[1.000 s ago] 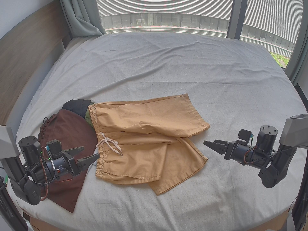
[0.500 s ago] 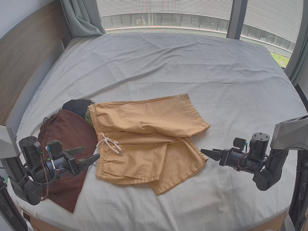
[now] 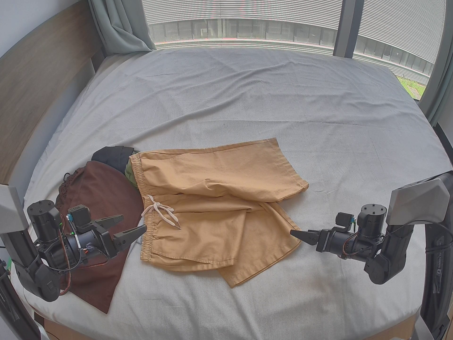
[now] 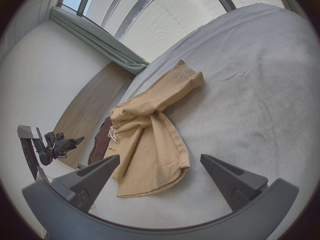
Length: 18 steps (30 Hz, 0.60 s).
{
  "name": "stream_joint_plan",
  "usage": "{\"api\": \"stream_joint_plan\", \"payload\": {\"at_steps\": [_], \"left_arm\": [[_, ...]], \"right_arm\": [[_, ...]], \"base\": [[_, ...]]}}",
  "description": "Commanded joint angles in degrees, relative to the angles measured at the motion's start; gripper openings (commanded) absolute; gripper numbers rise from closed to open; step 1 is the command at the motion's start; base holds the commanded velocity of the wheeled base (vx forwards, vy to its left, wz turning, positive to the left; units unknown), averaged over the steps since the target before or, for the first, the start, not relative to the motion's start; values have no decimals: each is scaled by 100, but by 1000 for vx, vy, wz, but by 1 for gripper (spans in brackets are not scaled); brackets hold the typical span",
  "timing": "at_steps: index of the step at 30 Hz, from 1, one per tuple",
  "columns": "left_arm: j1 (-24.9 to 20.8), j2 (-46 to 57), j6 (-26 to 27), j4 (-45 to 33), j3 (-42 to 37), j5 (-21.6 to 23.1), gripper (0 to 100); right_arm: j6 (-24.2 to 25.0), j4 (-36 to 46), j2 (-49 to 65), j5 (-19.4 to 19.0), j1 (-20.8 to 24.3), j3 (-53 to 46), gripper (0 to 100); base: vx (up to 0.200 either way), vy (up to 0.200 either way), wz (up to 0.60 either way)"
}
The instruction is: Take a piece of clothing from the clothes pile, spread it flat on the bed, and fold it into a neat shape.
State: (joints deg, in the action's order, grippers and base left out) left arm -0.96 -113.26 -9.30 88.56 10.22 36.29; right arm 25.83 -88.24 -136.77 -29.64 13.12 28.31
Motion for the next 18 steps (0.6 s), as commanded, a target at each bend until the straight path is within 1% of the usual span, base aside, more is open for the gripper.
{"api": "stream_joint_plan", "payload": {"at_steps": [1, 5, 14, 18], "left_arm": [[0, 24, -1, 3, 7, 1, 100], [-18, 32, -1, 3, 7, 1, 100], [0, 32, -1, 3, 24, 1, 100], [0, 32, -1, 3, 33, 1, 100]], "right_arm": [[36, -1, -149, -7, 42, 8, 100], [273, -9, -210, 2, 147, 52, 100], [388, -9, -298, 2, 437, 79, 100], [405, -9, -289, -7, 472, 87, 100]], "base": [[0, 0, 0], [0, 0, 0], [0, 0, 0], [0, 0, 0]]}}
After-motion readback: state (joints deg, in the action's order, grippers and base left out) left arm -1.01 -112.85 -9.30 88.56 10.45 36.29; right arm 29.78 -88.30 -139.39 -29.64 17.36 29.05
